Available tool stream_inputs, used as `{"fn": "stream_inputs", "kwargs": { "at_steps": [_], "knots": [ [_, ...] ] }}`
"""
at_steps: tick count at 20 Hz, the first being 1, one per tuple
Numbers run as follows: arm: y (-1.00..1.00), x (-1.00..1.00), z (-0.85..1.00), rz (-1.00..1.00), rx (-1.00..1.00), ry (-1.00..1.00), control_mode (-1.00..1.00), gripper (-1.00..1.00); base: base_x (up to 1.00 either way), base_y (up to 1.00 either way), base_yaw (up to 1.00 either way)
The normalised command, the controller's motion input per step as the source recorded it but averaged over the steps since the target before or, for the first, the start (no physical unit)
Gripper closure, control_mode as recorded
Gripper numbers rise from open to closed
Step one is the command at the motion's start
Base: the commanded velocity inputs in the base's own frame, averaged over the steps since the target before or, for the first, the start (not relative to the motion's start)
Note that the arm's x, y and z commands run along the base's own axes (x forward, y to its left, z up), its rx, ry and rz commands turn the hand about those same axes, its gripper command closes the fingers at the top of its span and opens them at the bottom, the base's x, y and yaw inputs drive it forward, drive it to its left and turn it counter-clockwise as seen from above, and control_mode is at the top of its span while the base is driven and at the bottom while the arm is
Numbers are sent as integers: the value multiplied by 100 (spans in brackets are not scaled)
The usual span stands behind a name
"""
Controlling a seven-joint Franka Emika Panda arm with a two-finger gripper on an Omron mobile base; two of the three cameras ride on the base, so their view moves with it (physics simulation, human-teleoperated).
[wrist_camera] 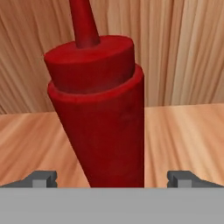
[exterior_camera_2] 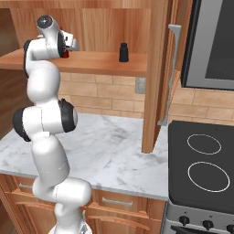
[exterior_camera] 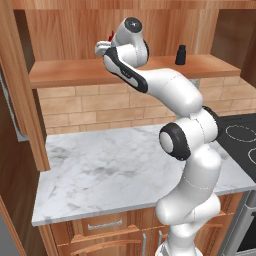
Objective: Move the ketchup and shaker from the cabinet to the dining counter.
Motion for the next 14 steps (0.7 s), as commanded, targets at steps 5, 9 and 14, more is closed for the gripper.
{"fn": "stream_inputs", "kwargs": {
  "at_steps": [5, 9, 14],
  "knots": [
    [0, 13, -1, 0, 0, 5, -100, -100, 0, 0, 0],
    [0, 12, 0, 0, 0, 2, -100, -100, 0, 0, 0],
    [0, 11, 0, 0, 0, 0, -100, -100, 0, 0, 0]
  ]
}}
